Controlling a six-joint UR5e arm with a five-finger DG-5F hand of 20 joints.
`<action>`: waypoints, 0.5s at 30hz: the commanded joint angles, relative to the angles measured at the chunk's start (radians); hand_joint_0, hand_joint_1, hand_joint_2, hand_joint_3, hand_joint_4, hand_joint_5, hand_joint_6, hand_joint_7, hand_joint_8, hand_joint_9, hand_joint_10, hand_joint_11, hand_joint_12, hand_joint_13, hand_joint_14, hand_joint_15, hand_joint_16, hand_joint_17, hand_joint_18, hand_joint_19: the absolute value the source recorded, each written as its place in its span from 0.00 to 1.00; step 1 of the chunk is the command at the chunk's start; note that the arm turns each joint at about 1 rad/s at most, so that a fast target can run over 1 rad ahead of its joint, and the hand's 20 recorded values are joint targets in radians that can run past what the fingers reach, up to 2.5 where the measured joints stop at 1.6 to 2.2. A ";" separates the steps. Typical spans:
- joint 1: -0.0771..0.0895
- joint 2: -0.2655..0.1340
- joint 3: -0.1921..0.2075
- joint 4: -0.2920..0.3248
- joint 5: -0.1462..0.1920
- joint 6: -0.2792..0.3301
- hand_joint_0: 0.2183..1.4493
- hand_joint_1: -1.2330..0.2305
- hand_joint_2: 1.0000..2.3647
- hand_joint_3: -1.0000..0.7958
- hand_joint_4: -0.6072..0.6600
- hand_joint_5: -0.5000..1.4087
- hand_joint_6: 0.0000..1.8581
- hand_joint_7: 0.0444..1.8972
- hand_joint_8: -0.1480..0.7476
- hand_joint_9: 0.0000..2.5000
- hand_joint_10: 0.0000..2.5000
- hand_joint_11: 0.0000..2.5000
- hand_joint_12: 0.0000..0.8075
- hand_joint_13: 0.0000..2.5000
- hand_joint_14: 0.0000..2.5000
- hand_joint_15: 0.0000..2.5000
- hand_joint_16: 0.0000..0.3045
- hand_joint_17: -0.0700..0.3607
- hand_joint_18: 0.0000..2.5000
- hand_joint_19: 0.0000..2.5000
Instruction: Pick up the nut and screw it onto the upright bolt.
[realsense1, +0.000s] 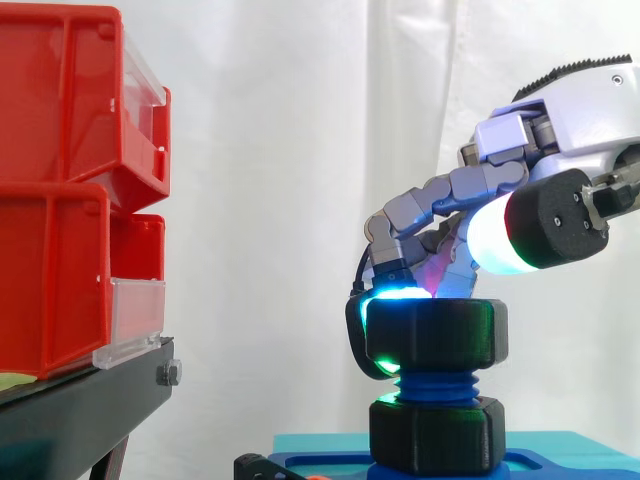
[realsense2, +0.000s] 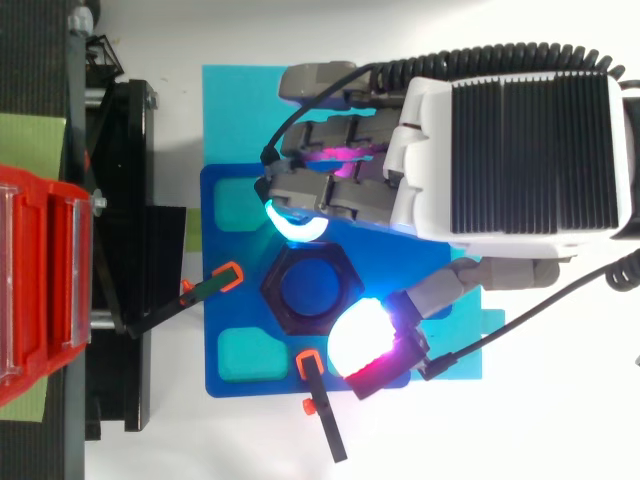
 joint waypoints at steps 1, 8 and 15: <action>-0.006 0.000 0.004 0.001 -0.008 0.000 0.25 0.66 0.00 0.28 0.67 0.23 0.27 0.63 0.46 0.32 0.00 0.00 0.35 0.25 0.00 0.00 0.08 0.29 0.10 0.00; -0.026 0.001 0.096 -0.063 -0.048 -0.008 0.25 0.66 0.00 0.28 0.67 0.20 0.27 0.47 0.46 0.30 0.00 0.00 0.36 0.25 0.00 0.00 0.08 0.30 0.10 0.00; -0.035 0.000 0.127 -0.092 -0.054 -0.023 0.24 0.67 0.00 0.28 0.64 0.19 0.27 0.38 0.45 0.28 0.00 0.00 0.37 0.24 0.00 0.00 0.09 0.31 0.08 0.00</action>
